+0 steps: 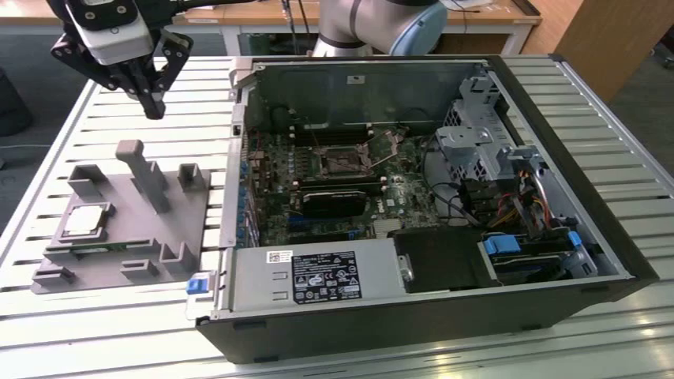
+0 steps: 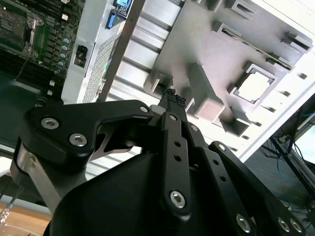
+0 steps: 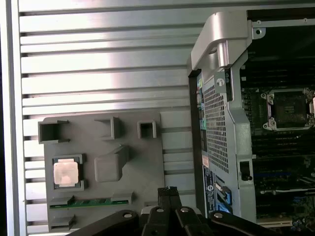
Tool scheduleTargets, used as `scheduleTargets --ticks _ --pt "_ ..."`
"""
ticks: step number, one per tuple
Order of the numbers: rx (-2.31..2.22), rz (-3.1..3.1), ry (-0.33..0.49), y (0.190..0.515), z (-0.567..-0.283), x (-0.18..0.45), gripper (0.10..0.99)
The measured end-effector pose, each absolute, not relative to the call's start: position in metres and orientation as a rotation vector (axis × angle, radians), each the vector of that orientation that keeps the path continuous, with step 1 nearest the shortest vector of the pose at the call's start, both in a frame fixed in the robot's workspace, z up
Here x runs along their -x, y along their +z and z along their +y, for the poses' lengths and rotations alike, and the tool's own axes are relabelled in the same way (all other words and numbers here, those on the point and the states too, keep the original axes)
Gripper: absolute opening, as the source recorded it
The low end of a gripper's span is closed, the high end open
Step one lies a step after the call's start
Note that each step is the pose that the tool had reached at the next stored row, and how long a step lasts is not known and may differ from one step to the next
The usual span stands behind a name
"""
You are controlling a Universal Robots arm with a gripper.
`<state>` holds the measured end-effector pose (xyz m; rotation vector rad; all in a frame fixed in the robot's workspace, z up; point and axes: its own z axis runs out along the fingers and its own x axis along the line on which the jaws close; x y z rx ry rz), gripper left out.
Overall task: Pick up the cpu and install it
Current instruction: 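Reach for the cpu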
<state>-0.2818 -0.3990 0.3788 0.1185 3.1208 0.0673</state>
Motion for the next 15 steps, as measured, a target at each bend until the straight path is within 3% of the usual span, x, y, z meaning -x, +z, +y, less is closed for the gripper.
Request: scheduleTargets --ticks 15 --pt "-0.119 3.122 0.067 0.377 -0.399 0.293 0.106"
